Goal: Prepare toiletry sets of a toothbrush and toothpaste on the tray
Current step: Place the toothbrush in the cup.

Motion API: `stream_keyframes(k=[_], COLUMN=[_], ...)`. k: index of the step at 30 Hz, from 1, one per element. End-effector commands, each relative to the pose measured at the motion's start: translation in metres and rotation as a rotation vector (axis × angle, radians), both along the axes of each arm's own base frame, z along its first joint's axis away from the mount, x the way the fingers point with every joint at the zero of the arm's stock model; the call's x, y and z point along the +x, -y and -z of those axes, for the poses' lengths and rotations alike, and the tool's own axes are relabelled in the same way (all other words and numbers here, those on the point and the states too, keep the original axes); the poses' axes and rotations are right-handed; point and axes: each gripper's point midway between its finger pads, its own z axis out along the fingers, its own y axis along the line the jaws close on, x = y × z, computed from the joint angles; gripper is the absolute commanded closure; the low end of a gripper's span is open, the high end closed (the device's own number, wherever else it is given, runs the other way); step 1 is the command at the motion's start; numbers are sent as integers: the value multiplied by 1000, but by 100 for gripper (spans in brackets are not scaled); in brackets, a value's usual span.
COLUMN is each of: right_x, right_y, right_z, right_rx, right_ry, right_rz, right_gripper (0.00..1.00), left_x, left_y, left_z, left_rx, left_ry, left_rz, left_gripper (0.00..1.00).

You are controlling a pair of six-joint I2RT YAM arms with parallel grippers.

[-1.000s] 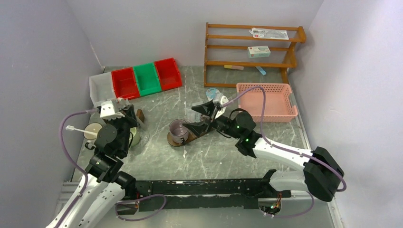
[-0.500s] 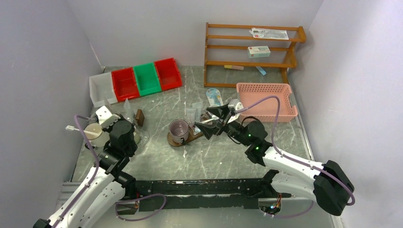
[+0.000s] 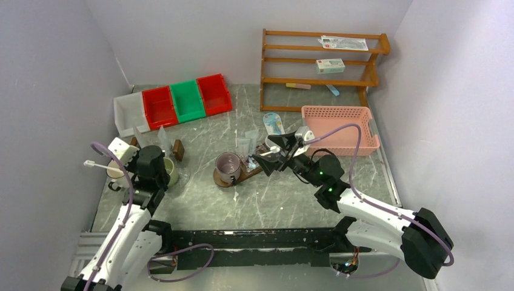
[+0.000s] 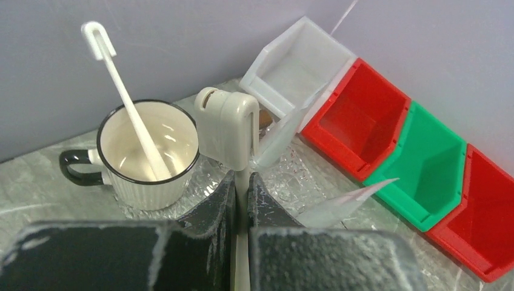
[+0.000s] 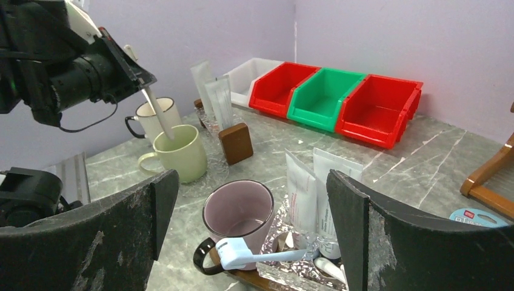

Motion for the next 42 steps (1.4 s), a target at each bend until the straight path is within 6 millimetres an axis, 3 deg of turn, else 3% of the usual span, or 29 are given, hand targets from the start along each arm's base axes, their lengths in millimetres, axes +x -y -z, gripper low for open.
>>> stream_keyframes(k=[1, 12, 19, 27, 34, 42], right_x=[3, 5, 7, 6, 6, 6], right_y=[7, 9, 10, 11, 11, 14], right_z=[0, 2, 3, 2, 0, -4], right_rx=[-5, -13, -16, -13, -8, 8], right_ry=[22, 20, 18, 22, 22, 22], right_rz=[30, 48, 58, 62, 62, 70], right_gripper=[3, 2, 1, 1, 1, 1], left_x=[10, 12, 19, 16, 12, 3], left_y=[-3, -3, 2, 5, 7, 4], left_z=[19, 59, 73, 93, 94, 78], left_rx=[-100, -188, -231, -261, -281, -300], left_ry=[43, 52, 34, -32, -45, -34], left_rz=[-7, -17, -20, -23, -26, -56], left_gripper=[95, 95, 95, 85, 72, 62])
